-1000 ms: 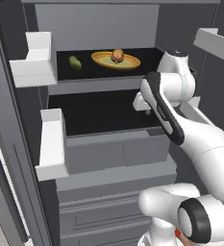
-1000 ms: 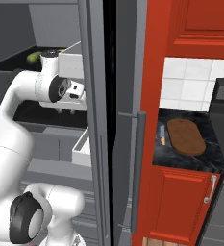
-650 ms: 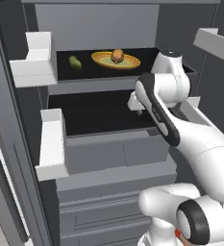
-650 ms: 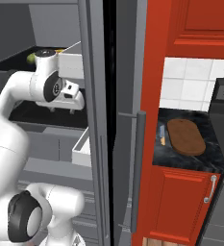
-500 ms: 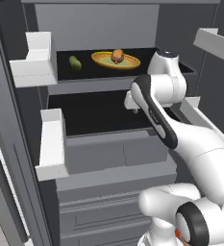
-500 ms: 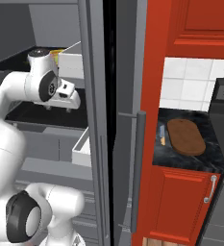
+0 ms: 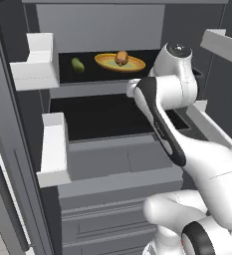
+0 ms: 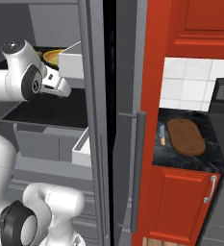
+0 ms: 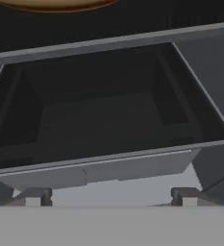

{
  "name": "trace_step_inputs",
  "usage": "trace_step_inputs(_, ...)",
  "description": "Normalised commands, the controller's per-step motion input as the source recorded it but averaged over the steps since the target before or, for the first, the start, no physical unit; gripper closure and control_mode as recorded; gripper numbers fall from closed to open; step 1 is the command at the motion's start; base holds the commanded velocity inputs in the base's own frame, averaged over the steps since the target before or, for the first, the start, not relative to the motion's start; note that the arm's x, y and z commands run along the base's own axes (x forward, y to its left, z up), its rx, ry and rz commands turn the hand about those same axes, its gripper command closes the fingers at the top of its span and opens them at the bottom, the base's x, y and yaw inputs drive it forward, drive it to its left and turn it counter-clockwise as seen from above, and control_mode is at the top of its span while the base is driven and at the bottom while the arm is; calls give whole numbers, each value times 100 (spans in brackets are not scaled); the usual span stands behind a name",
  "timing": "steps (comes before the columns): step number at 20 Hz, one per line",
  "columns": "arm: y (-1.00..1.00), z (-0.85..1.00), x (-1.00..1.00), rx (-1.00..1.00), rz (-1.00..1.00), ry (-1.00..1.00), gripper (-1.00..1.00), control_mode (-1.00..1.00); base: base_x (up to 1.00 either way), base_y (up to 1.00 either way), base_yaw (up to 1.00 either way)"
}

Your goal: Retrieve the chicken drumstick from the fridge and place it on the cutting board.

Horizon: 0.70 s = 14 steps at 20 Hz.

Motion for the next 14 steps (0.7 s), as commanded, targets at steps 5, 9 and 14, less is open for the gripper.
trace_step_inputs(5,0,87,-20,3,0,-23,-100,-100,0,0,0)
trace_step_inputs(9,3,64,-3,4,-2,-15,-100,-100,0,0,0)
trace_step_inputs(14,3,4,10,8,-4,-18,-100,-100,0,0,0)
